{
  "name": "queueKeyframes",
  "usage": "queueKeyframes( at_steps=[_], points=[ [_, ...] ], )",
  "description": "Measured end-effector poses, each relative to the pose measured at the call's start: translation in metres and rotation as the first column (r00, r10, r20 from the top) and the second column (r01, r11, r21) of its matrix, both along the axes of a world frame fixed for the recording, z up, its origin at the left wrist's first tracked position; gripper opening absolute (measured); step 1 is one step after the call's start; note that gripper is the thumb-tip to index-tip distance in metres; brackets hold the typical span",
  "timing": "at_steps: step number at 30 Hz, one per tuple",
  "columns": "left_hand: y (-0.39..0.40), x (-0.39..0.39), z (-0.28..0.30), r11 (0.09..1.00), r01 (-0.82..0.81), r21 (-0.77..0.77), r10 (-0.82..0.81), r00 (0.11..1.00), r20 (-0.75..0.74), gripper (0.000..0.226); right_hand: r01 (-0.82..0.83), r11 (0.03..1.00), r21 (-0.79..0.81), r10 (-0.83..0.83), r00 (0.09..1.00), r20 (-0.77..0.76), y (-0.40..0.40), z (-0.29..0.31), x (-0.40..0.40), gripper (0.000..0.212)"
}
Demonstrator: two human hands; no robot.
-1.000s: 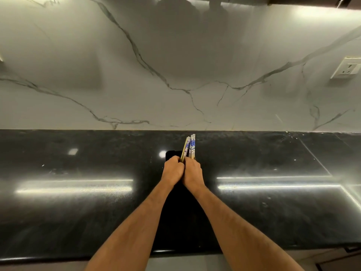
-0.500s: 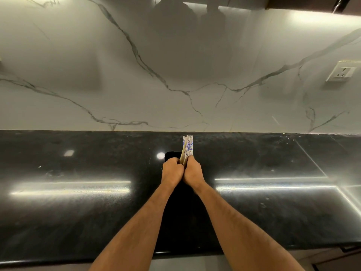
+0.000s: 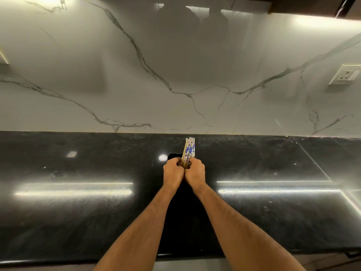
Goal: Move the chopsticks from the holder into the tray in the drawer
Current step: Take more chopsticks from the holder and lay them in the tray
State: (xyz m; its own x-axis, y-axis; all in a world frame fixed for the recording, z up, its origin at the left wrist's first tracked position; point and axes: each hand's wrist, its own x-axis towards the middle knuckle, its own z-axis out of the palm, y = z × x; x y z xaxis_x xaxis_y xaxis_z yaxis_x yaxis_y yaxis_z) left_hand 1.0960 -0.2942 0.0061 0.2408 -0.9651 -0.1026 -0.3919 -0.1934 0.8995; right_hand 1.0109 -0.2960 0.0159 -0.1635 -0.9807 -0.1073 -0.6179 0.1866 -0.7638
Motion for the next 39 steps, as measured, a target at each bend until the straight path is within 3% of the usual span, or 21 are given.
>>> queueKeyframes(
  at_steps=[7,12,16,20,23,27,32,39],
  points=[
    [0.003,0.003,0.007,0.999,-0.041,-0.010,0.039,0.983,-0.179,0.033,0.067,0.997,-0.026,-0.066,0.997,0.046,-0.003,0.009,0.001,0.020],
    [0.004,0.006,0.012,0.998,-0.046,-0.033,0.037,0.973,-0.229,0.034,0.018,0.997,-0.075,-0.015,0.999,0.047,-0.004,0.012,-0.001,0.017],
    [0.009,0.000,0.013,0.998,0.034,0.058,-0.014,0.951,-0.307,0.037,0.002,0.996,-0.089,0.002,0.999,0.043,-0.006,0.013,-0.005,0.020],
    [0.013,-0.002,0.012,0.986,0.143,0.087,-0.110,0.947,-0.302,0.036,0.015,0.994,-0.110,-0.009,0.999,0.052,-0.008,0.012,-0.008,0.022],
    [0.013,-0.003,0.014,0.977,0.213,-0.013,-0.211,0.957,-0.201,0.031,0.045,0.990,-0.132,-0.031,0.994,0.110,-0.009,0.017,-0.010,0.019],
    [0.012,-0.007,0.025,0.965,0.178,-0.193,-0.224,0.940,-0.256,0.027,0.075,0.979,-0.188,-0.034,0.976,0.213,-0.015,0.042,-0.012,0.023],
    [0.011,-0.004,0.072,0.955,0.217,-0.204,-0.253,0.952,-0.172,0.021,0.043,0.959,-0.279,0.052,0.945,0.323,-0.020,0.099,-0.024,0.023],
    [0.056,-0.010,0.109,0.939,0.303,-0.161,-0.340,0.889,-0.307,0.028,-0.065,0.975,-0.213,0.152,0.892,0.425,0.010,0.145,-0.042,0.020]
  ],
)
